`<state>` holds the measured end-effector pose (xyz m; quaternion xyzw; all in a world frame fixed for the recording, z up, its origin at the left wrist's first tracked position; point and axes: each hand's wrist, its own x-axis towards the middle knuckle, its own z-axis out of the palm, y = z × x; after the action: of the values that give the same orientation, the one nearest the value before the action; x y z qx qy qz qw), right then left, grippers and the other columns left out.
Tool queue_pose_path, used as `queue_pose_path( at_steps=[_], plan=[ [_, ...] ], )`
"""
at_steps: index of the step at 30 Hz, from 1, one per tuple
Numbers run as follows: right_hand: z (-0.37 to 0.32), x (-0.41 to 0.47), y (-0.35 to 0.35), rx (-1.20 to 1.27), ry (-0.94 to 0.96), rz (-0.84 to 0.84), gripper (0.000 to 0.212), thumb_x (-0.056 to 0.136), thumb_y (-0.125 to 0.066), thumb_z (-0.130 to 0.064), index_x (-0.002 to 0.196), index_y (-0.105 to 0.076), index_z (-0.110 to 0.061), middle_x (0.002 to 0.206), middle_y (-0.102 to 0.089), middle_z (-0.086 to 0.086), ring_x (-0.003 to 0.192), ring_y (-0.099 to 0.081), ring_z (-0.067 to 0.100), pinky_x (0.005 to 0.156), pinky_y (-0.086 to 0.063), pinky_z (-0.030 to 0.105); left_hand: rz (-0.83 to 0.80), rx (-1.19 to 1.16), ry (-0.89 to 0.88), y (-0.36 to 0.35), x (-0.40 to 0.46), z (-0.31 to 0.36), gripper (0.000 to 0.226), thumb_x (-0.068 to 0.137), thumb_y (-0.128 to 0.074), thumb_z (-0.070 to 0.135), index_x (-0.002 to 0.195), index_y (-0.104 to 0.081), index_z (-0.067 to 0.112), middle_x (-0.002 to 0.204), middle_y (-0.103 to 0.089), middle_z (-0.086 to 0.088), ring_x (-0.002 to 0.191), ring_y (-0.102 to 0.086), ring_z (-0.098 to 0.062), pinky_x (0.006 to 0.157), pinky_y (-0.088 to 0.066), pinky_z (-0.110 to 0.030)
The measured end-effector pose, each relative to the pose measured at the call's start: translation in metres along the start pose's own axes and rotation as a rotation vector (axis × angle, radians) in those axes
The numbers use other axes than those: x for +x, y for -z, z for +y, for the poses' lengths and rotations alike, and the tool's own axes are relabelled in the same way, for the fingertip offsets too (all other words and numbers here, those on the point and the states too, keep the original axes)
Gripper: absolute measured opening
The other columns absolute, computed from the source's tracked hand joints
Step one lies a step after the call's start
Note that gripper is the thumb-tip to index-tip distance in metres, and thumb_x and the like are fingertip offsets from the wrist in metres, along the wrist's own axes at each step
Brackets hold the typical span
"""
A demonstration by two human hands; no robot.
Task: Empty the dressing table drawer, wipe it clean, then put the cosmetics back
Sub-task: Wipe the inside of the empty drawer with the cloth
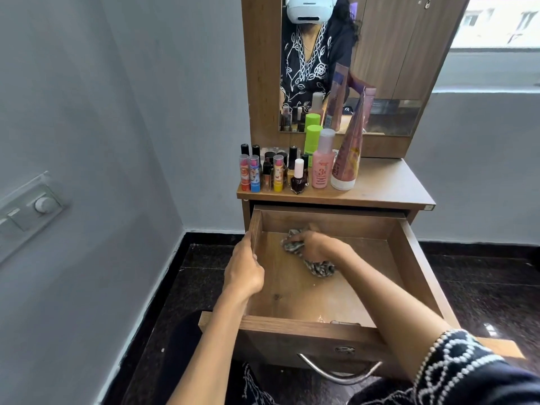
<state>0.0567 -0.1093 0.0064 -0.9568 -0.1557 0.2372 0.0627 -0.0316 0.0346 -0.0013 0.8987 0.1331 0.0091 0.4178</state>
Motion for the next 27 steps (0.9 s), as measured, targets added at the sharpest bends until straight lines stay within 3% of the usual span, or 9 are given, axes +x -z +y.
queue_pose_path(
  at_steps=[3, 7, 9, 11, 14, 16, 21, 24, 27],
  plan=[
    [-0.006, -0.017, -0.005, -0.021, 0.194, 0.067, 0.058, 0.089, -0.052, 0.003, 0.134, -0.050, -0.033, 0.144, -0.030, 0.004, 0.129, -0.039, 0.025, 0.108, -0.038, 0.037, 0.000, 0.007, 0.012, 0.000, 0.001, 0.000, 0.057, 0.097, -0.036, 0.006, 0.148, -0.014, 0.021, 0.153, -0.023, -0.002, 0.137, -0.031, -0.022, 0.108, -0.031, -0.032],
    [-0.013, -0.044, -0.033, -0.114, 0.494, -0.154, 0.047, 0.080, -0.064, 0.003, 0.118, -0.064, -0.025, 0.134, -0.042, 0.002, 0.120, -0.047, 0.027, 0.096, -0.049, 0.040, -0.018, 0.006, 0.016, 0.000, 0.000, 0.000, 0.057, 0.097, -0.035, 0.005, 0.148, -0.014, 0.021, 0.152, -0.025, -0.002, 0.134, -0.035, -0.021, 0.106, -0.032, -0.031],
    [-0.007, -0.043, -0.030, -0.138, 0.551, -0.234, 0.042, 0.080, -0.066, -0.001, 0.115, -0.066, -0.023, 0.133, -0.046, 0.001, 0.119, -0.047, 0.025, 0.092, -0.049, 0.030, -0.012, 0.002, 0.017, 0.000, -0.001, 0.001, 0.058, 0.097, -0.035, 0.006, 0.148, -0.014, 0.021, 0.151, -0.026, -0.002, 0.133, -0.036, -0.020, 0.105, -0.032, -0.031],
    [0.001, -0.031, -0.016, -0.086, 0.511, -0.200, 0.036, 0.081, -0.066, -0.004, 0.111, -0.069, -0.022, 0.135, -0.048, -0.001, 0.119, -0.047, 0.022, 0.083, -0.045, 0.018, -0.008, 0.009, 0.010, 0.001, -0.001, 0.001, 0.058, 0.096, -0.036, 0.005, 0.148, -0.014, 0.020, 0.151, -0.027, -0.002, 0.133, -0.037, -0.021, 0.104, -0.033, -0.030],
    [0.008, -0.009, 0.003, 0.060, 0.323, 0.096, 0.028, 0.083, -0.066, -0.008, 0.108, -0.071, -0.020, 0.132, -0.050, 0.001, 0.118, -0.051, 0.023, 0.095, -0.047, 0.031, -0.011, 0.013, 0.005, 0.002, -0.001, 0.002, 0.059, 0.096, -0.037, 0.005, 0.148, -0.014, 0.020, 0.152, -0.026, -0.003, 0.133, -0.037, -0.021, 0.104, -0.034, -0.031],
    [-0.003, -0.005, -0.003, 0.067, 0.324, 0.146, 0.027, 0.084, -0.065, -0.009, 0.108, -0.070, -0.021, 0.131, -0.050, 0.003, 0.117, -0.051, 0.023, 0.099, -0.045, 0.036, -0.008, 0.015, 0.000, 0.002, -0.002, 0.002, 0.059, 0.096, -0.037, 0.005, 0.148, -0.015, 0.021, 0.152, -0.026, -0.002, 0.133, -0.036, -0.022, 0.104, -0.034, -0.031],
    [-0.035, -0.036, -0.045, -0.046, 0.518, -0.119, 0.054, 0.081, -0.056, -0.001, 0.128, -0.056, -0.029, 0.140, -0.034, 0.006, 0.122, -0.038, 0.028, 0.105, -0.035, 0.044, 0.003, 0.020, 0.013, 0.002, -0.001, 0.002, 0.058, 0.096, -0.037, 0.005, 0.148, -0.016, 0.020, 0.149, -0.030, -0.003, 0.130, -0.040, -0.023, 0.103, -0.034, -0.031],
    [-0.037, -0.049, -0.047, -0.099, 0.534, -0.252, 0.055, 0.087, -0.053, -0.003, 0.132, -0.052, -0.035, 0.144, -0.029, 0.008, 0.120, -0.032, 0.030, 0.106, -0.033, 0.053, 0.011, 0.016, 0.018, 0.000, -0.002, 0.003, 0.059, 0.096, -0.038, 0.004, 0.148, -0.015, 0.020, 0.151, -0.027, -0.003, 0.132, -0.038, -0.022, 0.103, -0.035, -0.031],
    [-0.042, -0.052, -0.036, -0.178, 0.523, -0.306, 0.070, 0.082, -0.044, 0.007, 0.138, -0.044, -0.036, 0.156, -0.014, 0.005, 0.131, -0.025, 0.032, 0.110, -0.027, 0.054, 0.008, 0.014, 0.022, 0.000, -0.002, 0.004, 0.059, 0.096, -0.039, 0.004, 0.148, -0.015, 0.021, 0.151, -0.026, -0.003, 0.132, -0.037, -0.022, 0.103, -0.035, -0.031]
  ],
)
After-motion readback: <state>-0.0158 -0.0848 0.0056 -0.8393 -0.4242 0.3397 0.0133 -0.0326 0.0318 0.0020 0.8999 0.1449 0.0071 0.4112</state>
